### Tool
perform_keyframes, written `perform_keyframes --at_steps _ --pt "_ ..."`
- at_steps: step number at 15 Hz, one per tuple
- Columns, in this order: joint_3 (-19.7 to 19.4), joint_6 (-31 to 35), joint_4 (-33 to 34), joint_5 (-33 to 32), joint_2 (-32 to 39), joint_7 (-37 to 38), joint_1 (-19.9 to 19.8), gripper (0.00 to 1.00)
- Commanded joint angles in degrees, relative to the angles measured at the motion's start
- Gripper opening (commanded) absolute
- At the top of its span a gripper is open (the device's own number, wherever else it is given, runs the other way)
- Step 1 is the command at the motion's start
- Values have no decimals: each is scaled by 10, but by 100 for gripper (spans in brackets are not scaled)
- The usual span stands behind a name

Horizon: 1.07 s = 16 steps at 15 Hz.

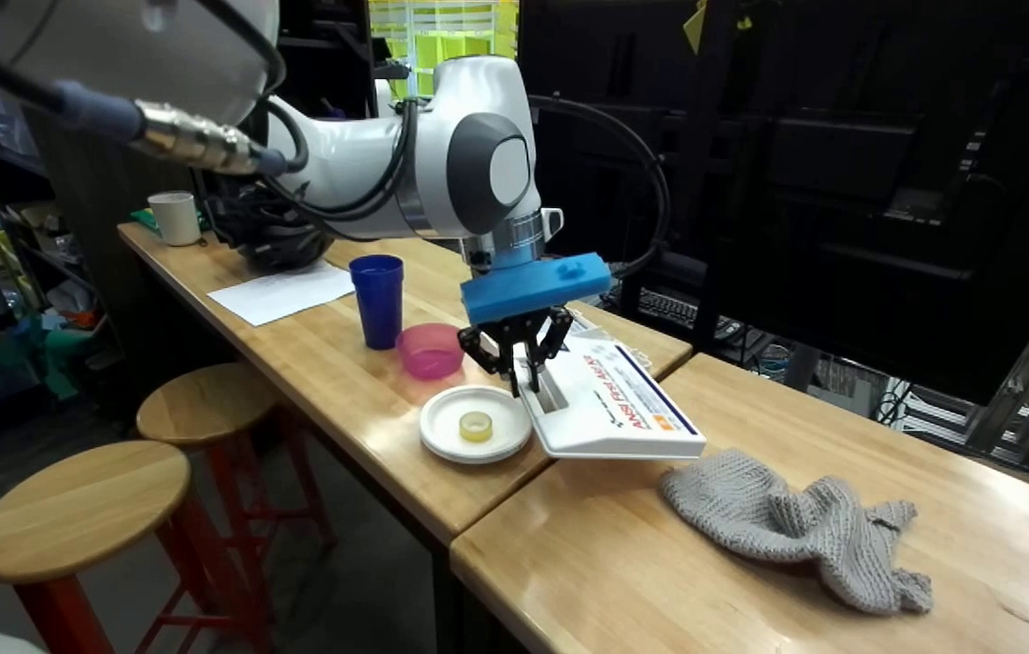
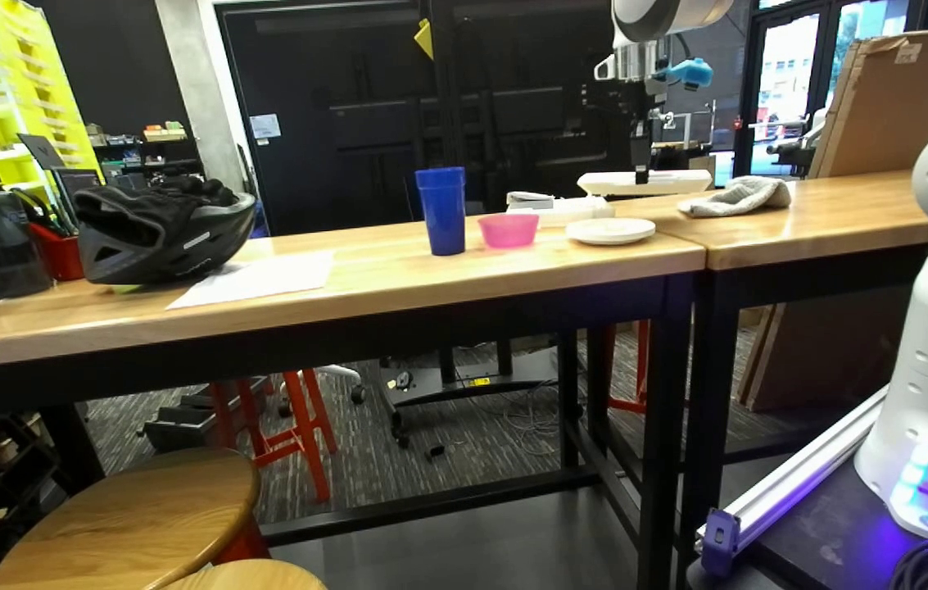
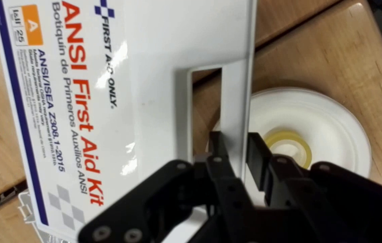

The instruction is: Remove the lid from the white tray

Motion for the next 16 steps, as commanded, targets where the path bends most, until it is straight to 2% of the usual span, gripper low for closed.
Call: perform_keyframes --at_steps 1,9,16 --pt "1 -6 -27 7 -33 56 -10 5" --pt "5 -29 -33 36 -33 272 -37 5" --pt "4 -30 -43 53 -27 373 -53 5"
